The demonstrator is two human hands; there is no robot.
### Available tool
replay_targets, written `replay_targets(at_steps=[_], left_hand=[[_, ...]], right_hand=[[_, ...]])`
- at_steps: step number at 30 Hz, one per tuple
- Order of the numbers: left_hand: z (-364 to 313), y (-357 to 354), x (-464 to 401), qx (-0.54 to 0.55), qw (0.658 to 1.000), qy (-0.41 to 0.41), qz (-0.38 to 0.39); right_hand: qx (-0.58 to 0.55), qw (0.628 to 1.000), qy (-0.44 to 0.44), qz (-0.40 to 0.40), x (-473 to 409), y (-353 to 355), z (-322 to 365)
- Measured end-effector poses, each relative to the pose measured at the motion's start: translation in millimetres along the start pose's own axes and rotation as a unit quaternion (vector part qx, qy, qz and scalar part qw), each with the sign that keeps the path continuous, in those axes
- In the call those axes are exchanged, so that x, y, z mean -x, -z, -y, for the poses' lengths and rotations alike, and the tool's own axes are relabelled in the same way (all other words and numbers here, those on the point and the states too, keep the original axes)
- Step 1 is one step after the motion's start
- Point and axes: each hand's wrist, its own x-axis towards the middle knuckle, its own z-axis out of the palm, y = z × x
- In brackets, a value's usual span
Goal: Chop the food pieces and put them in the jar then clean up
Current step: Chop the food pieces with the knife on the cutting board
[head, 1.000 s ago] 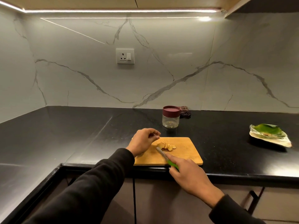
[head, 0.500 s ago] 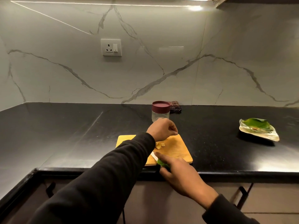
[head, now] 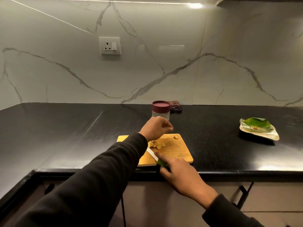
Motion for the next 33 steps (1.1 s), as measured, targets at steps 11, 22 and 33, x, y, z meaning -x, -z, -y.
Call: replay_targets(at_steps=[11, 22, 33], left_hand=[[42.6, 45.8, 70.9, 0.059, 0.991, 0.122, 0.006], [32.3, 29.4, 81.8, 0.041, 0.992, 0.102, 0.067], [23.4, 30.6, 84.7, 0.083, 0.989, 0.092, 0.079]], right_hand=[[-0.005, 0.994, -0.044, -0.100, 6.4, 11.3, 2.8], [0.055, 0.991, -0.096, -0.079, -3.3, 17.2, -7.2], [0.066, 0.988, -0.092, -0.100, -2.8, 11.9, -10.7]])
